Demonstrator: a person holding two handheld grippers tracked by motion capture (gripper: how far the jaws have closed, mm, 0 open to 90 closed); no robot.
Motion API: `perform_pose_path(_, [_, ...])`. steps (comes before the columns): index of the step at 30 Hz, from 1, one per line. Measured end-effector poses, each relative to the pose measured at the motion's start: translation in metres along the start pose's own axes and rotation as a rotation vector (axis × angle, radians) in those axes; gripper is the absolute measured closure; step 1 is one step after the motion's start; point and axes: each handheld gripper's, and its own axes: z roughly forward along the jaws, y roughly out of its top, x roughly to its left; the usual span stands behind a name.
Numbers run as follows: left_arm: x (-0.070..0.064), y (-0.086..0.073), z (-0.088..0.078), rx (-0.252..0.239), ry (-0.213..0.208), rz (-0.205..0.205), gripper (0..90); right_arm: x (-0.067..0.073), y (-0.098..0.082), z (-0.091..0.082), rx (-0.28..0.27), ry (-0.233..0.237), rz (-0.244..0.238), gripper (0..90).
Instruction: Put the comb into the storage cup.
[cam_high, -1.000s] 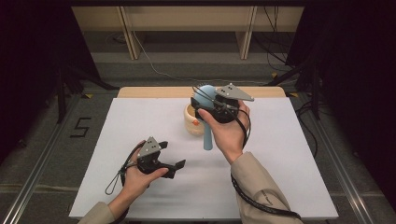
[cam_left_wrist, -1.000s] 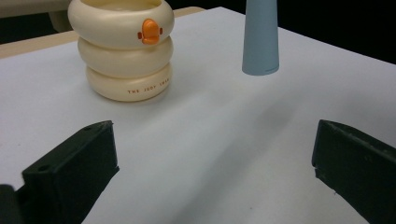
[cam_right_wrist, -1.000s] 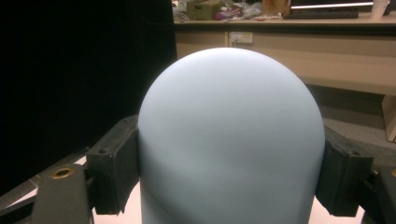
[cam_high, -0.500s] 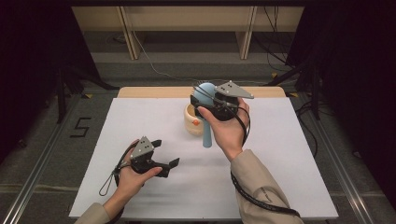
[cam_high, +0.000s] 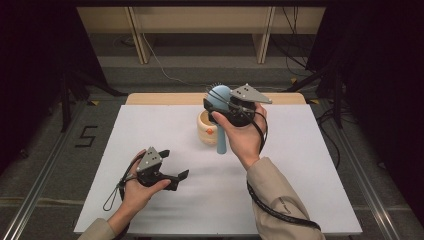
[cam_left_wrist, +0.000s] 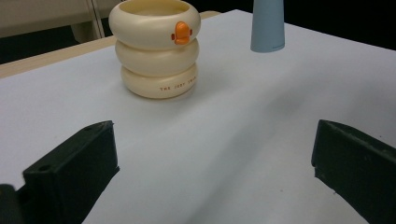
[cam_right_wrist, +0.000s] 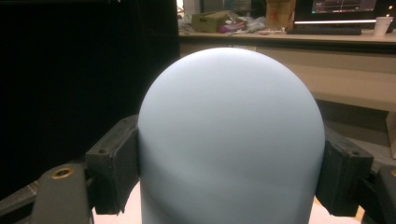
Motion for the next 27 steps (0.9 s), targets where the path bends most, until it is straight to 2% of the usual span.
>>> perform_pose_path(17, [0.012, -0.007, -0.013, 0.01, 0.023, -0.007, 0.3, -0.005, 0.005, 0.001, -0.027, 0.013, -0.004, 21.8])
perform_pose_path(27, [0.013, -0.008, -0.013, 0.007, 0.026, -0.013, 0.6, -0.007, 0.011, 0.002, -0.048, 0.01, -0.015, 21.7])
